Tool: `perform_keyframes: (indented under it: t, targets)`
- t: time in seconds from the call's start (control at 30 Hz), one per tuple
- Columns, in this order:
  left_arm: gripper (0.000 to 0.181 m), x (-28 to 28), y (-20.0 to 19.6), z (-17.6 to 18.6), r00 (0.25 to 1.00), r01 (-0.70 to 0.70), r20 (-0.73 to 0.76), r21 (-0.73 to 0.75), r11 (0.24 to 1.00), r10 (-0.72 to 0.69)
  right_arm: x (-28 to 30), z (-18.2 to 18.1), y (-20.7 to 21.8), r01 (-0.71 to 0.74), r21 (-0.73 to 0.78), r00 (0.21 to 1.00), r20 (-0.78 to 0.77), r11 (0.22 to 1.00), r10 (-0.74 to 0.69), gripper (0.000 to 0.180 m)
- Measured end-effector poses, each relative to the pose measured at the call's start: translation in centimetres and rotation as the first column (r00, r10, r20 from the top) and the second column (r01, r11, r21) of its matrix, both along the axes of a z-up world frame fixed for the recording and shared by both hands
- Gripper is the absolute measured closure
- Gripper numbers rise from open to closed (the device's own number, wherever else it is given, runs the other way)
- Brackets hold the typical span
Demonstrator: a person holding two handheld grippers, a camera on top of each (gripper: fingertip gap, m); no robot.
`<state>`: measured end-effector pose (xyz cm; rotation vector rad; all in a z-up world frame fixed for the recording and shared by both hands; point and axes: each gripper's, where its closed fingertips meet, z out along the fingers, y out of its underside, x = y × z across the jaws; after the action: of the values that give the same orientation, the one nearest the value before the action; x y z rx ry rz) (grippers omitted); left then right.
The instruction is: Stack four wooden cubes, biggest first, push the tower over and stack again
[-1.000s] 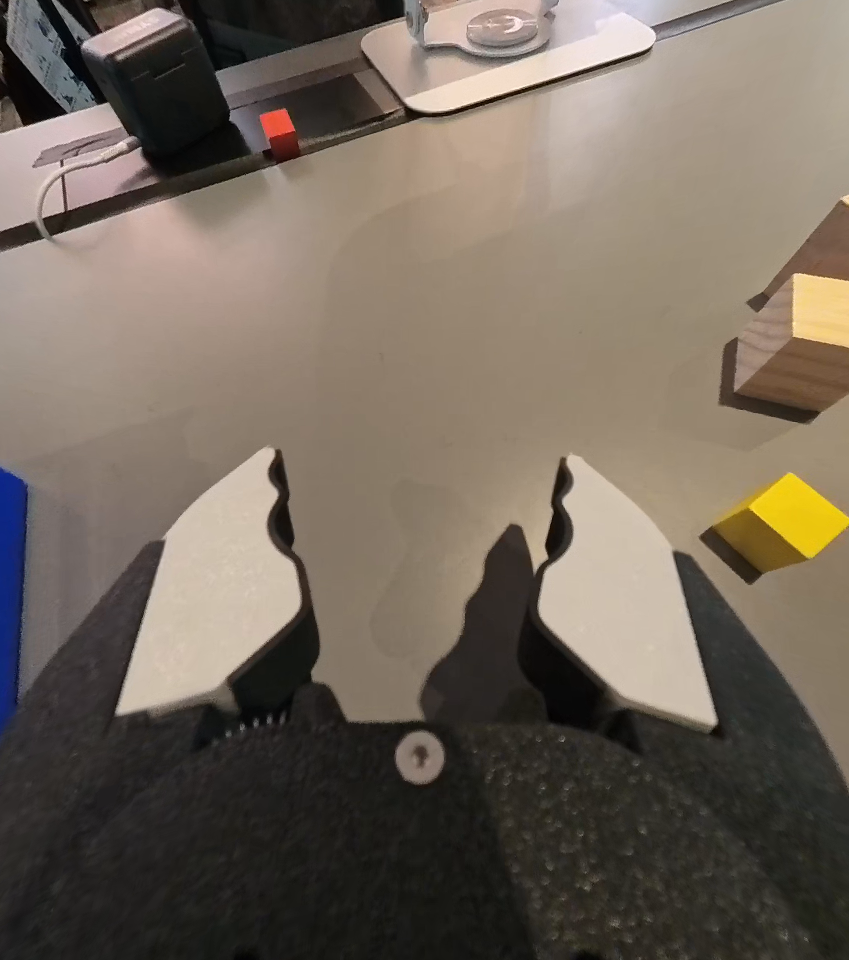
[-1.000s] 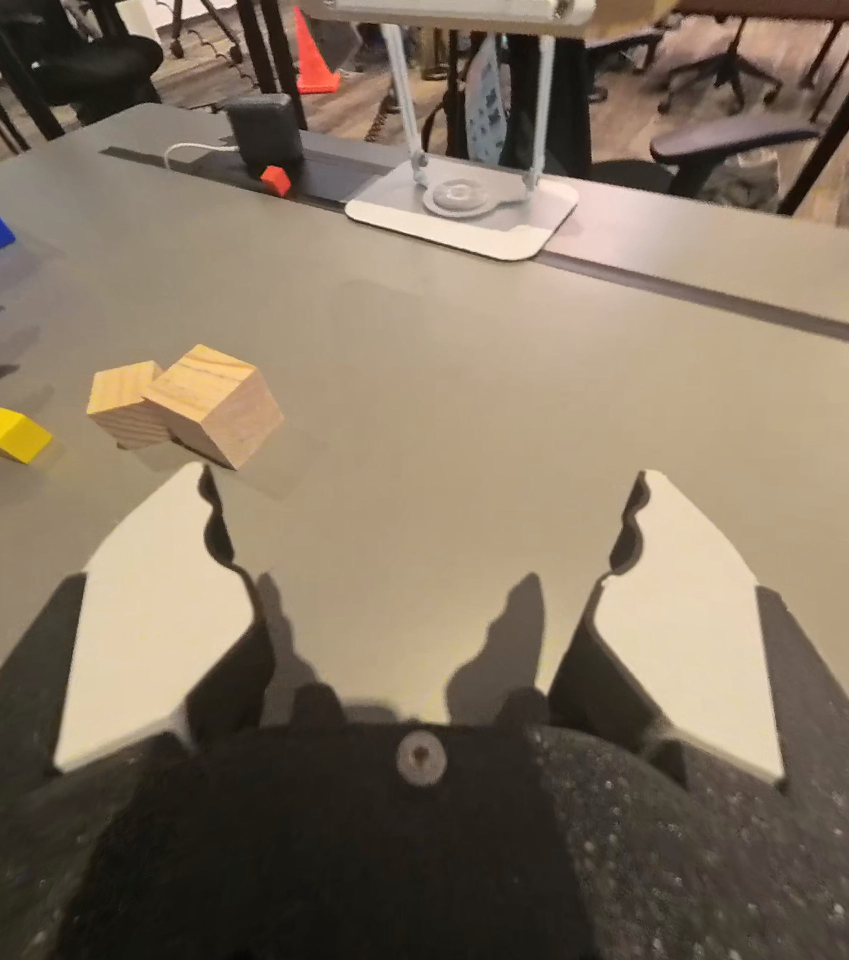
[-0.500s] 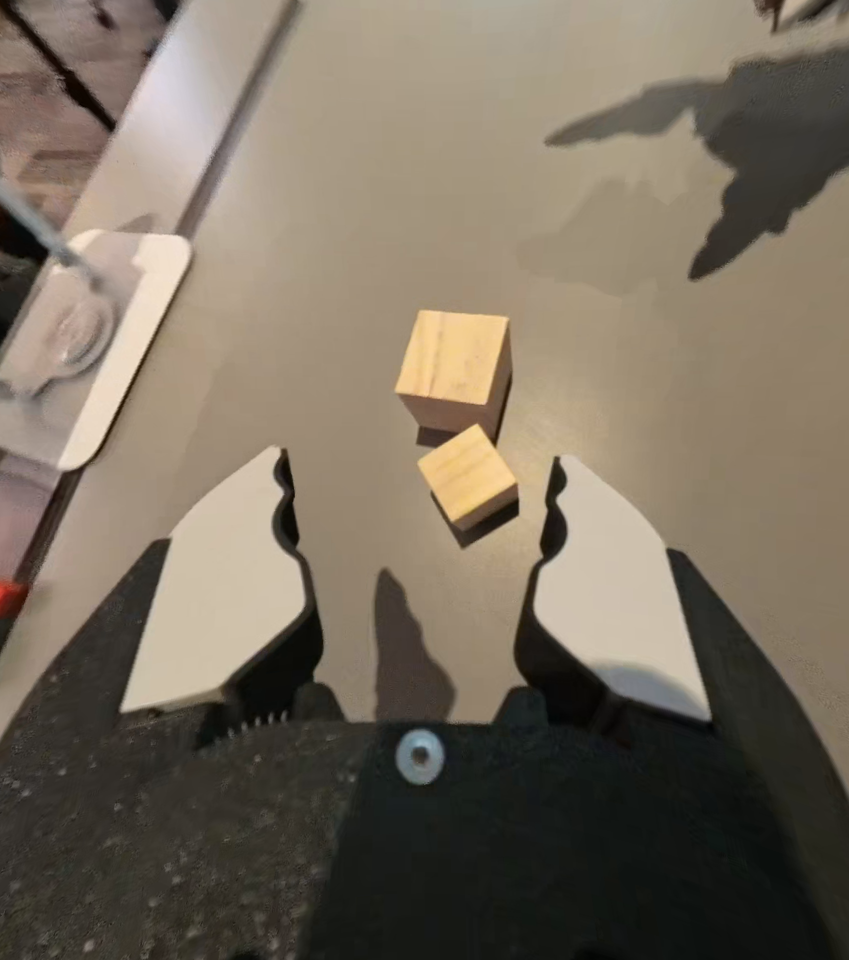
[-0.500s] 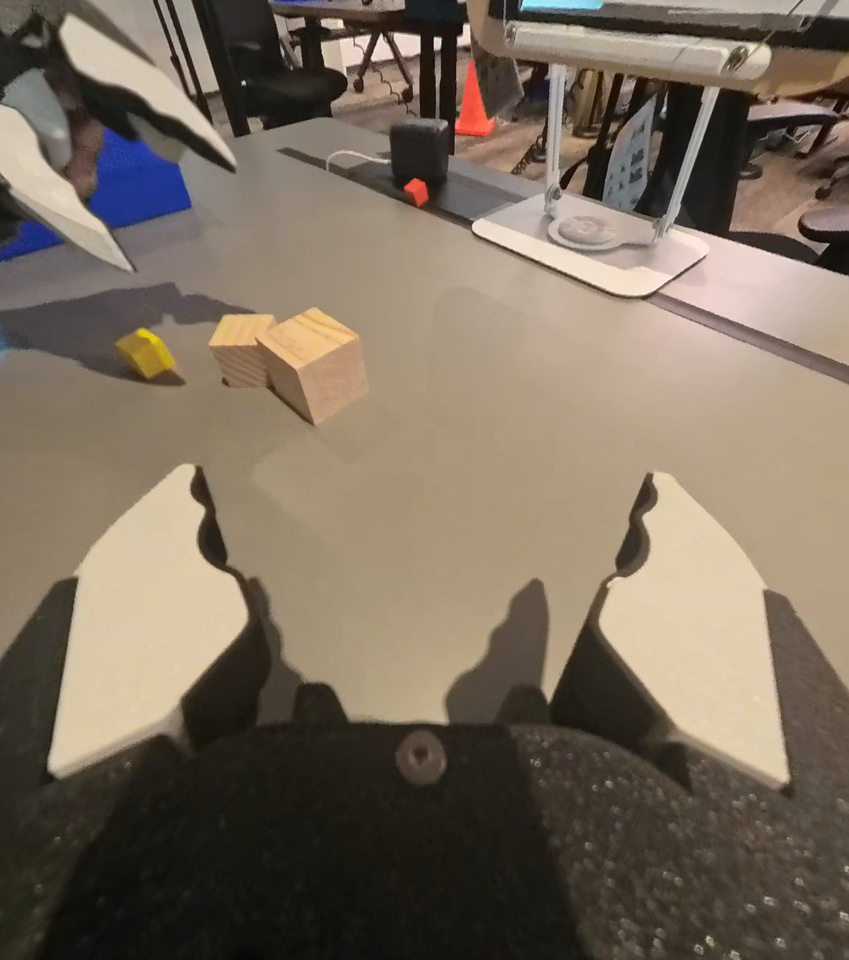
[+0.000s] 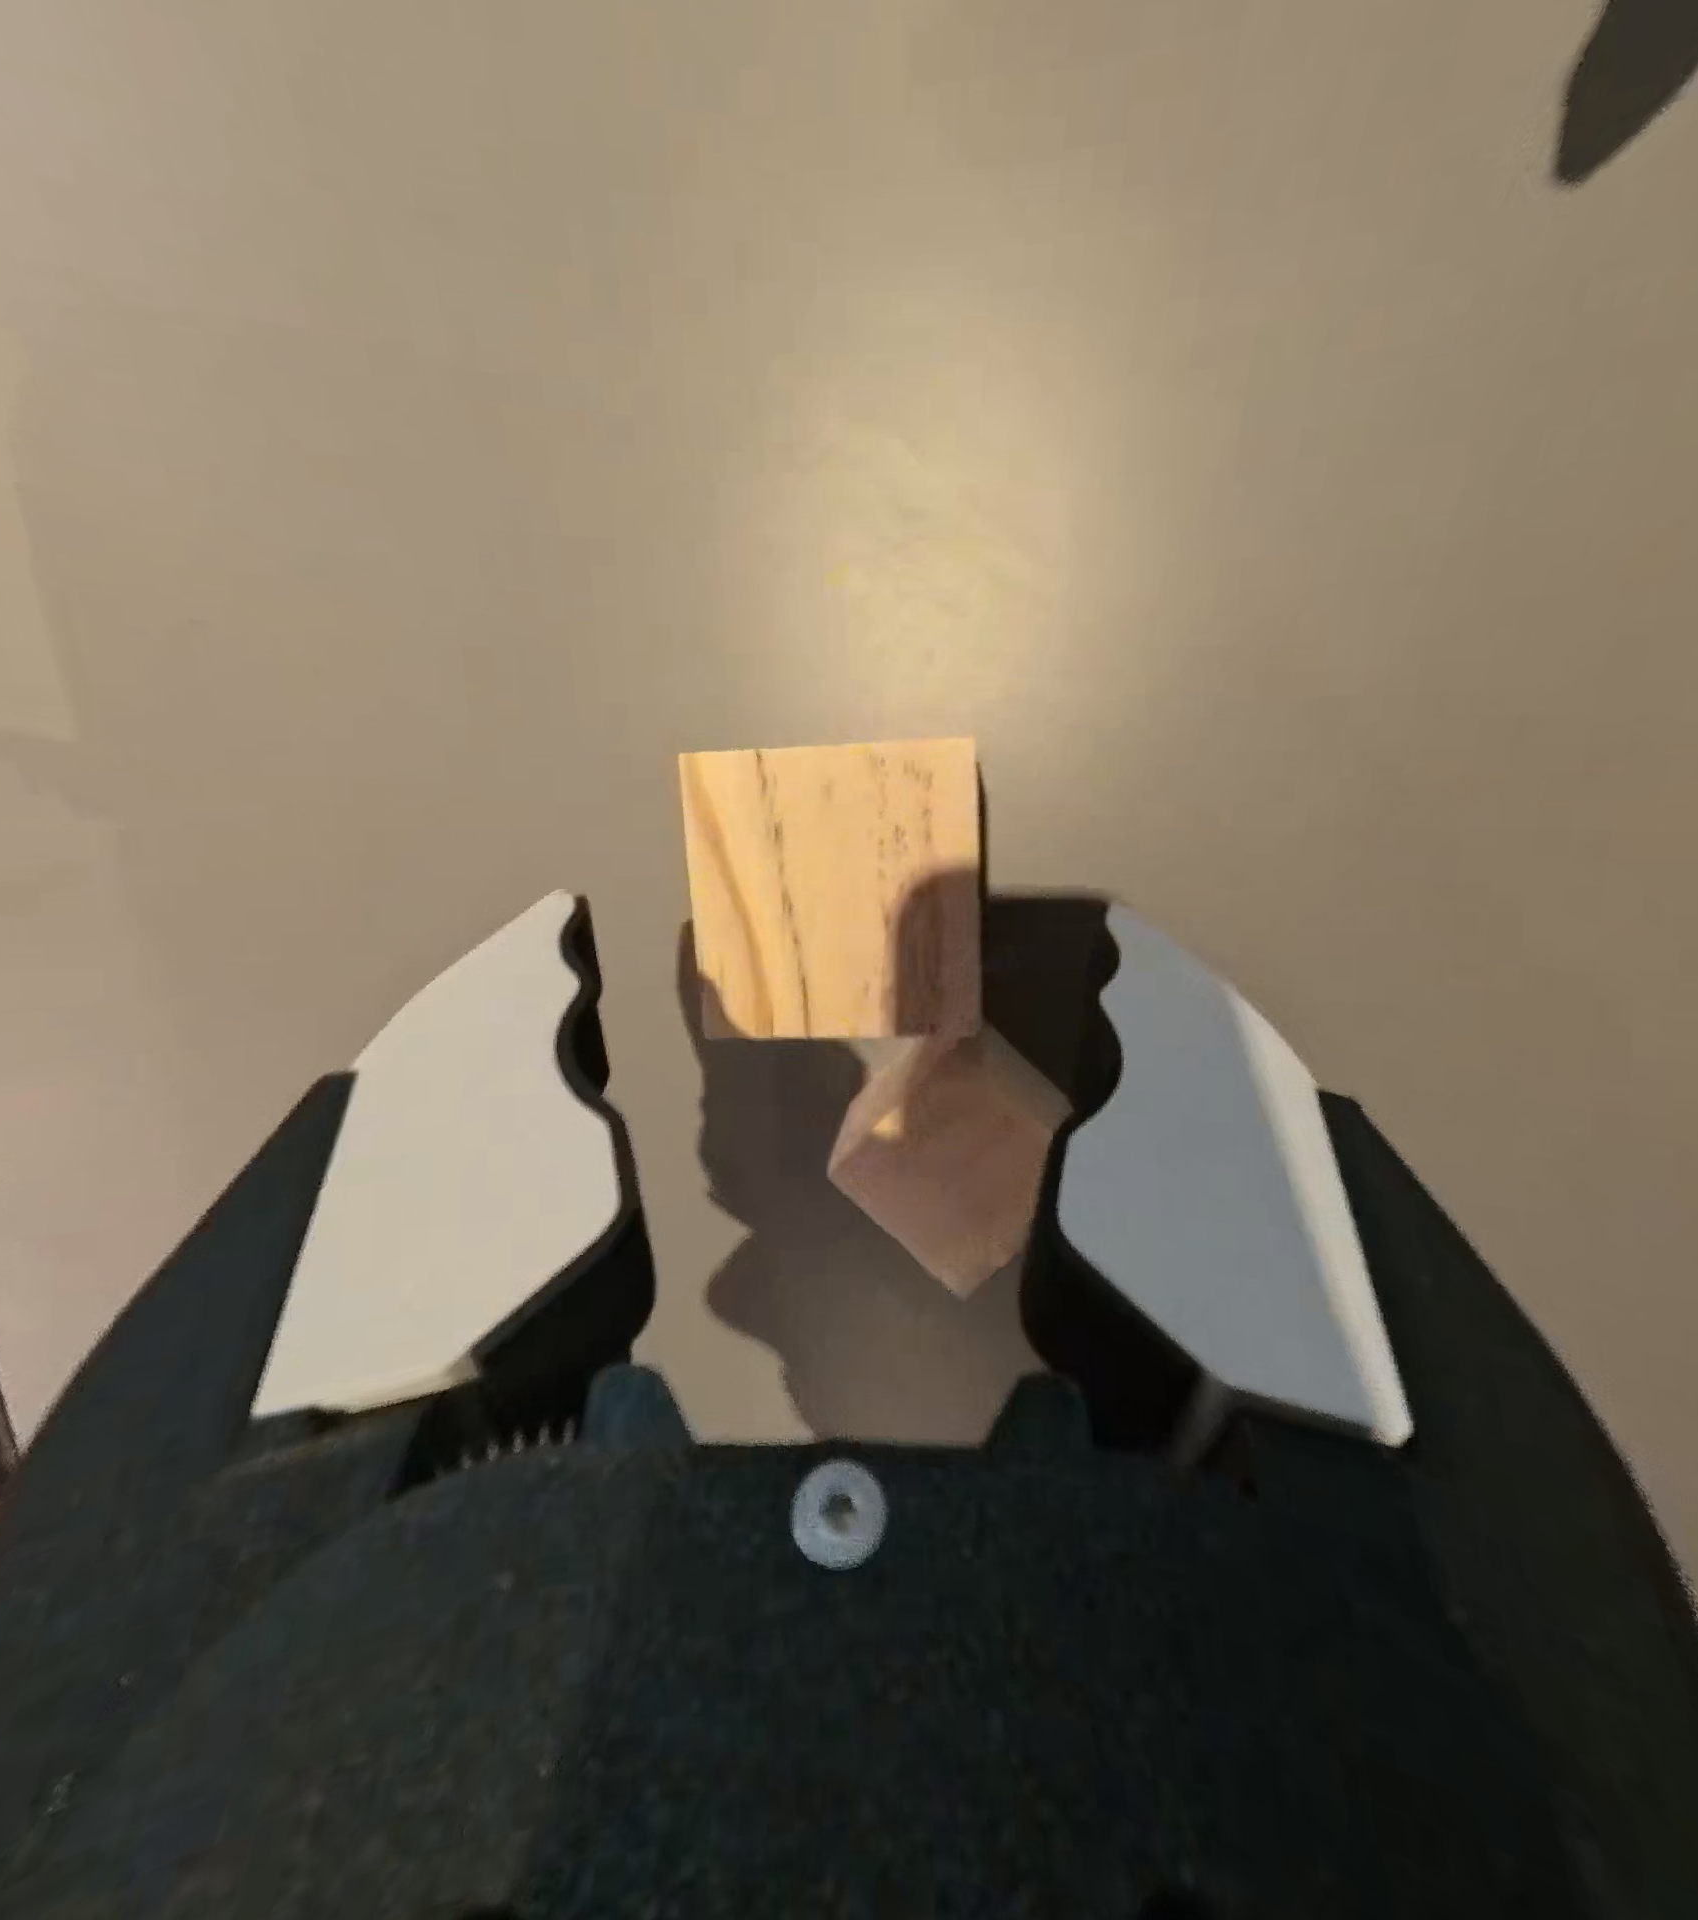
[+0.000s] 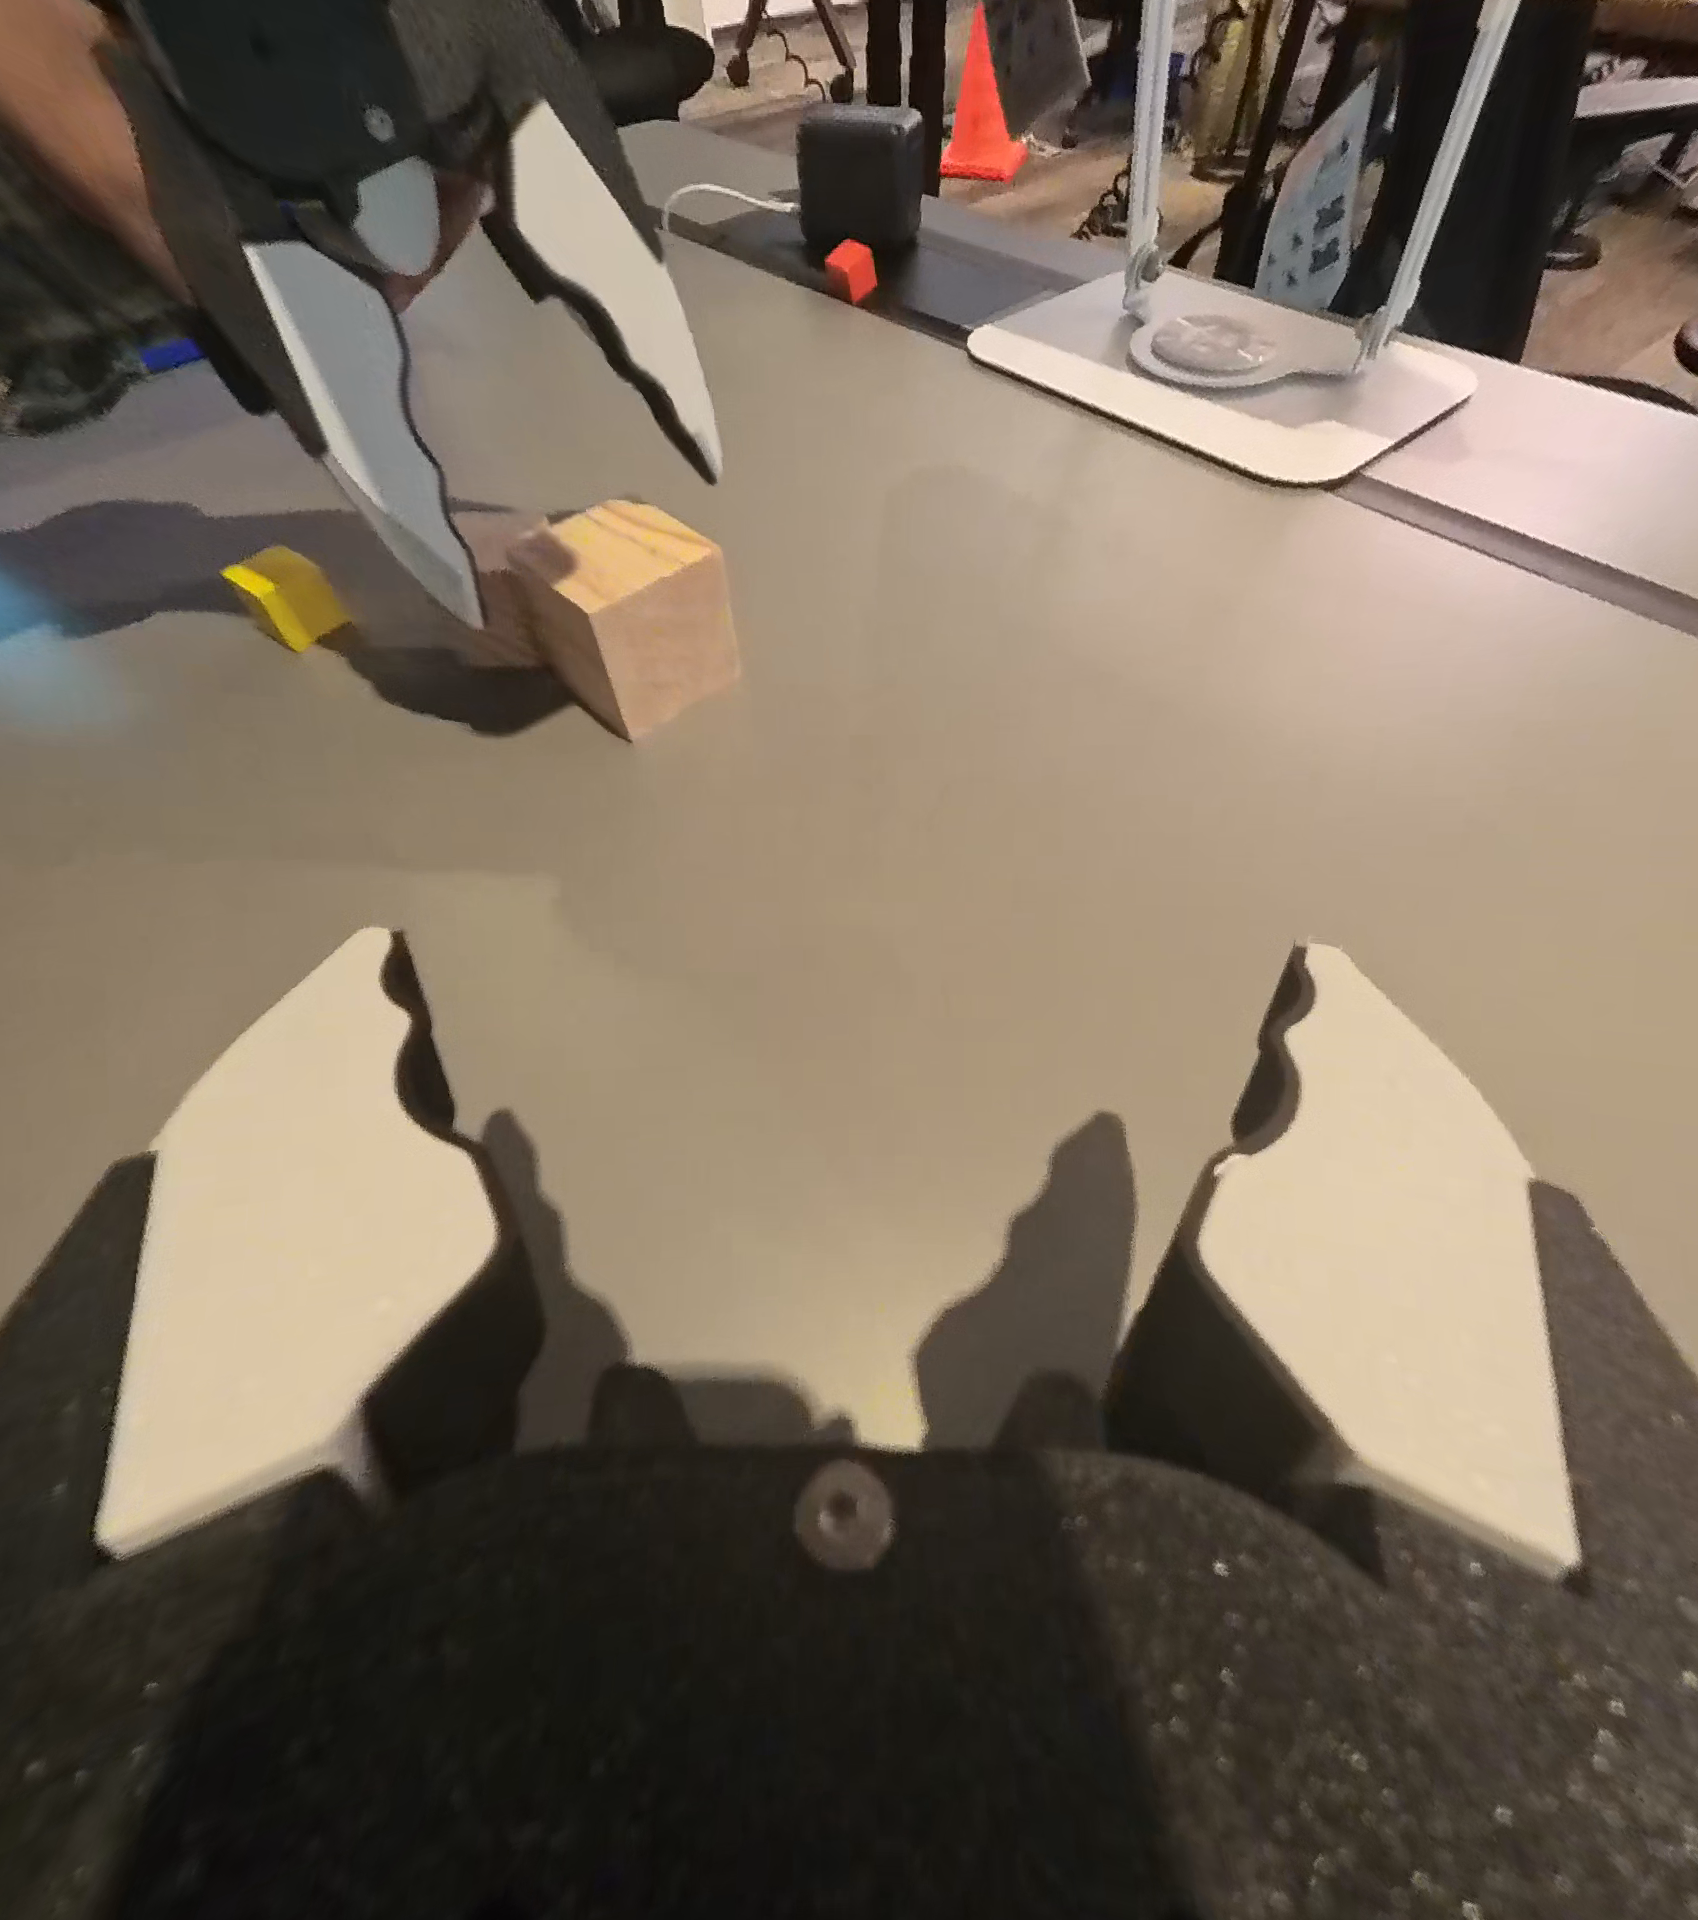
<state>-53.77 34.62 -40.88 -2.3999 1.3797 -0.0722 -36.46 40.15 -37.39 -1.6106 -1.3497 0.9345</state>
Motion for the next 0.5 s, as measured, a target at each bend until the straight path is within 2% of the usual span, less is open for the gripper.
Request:
perform_keyframes:
  t: [0.33, 0.43, 0.5]
  targets:
    - [0.106, 0.4, 0.3, -1.7, 1.000, -0.012, -0.026, -0.078, 0.997, 0.010, 0.3, -0.2, 0.0, -0.004, -0.016, 1.000, -0.007, 1.000, 0.004, 0.034]
    - [0.119, 0.3, 0.4, -2.1, 0.999, -0.009, -0.054, -0.100, 0.995, 0.004, 0.3, -0.1, 0.0, -0.001, -0.020, 1.000, -0.014, 1.000, 0.001, 0.035]
    - [0.120, 0.4, 0.4, -2.1, 0.999, -0.009, -0.045, -0.116, 0.993, 0.003, 0.4, -0.1, 0.0, 0.003, -0.020, 1.000, -0.016, 1.000, -0.003, 0.035]
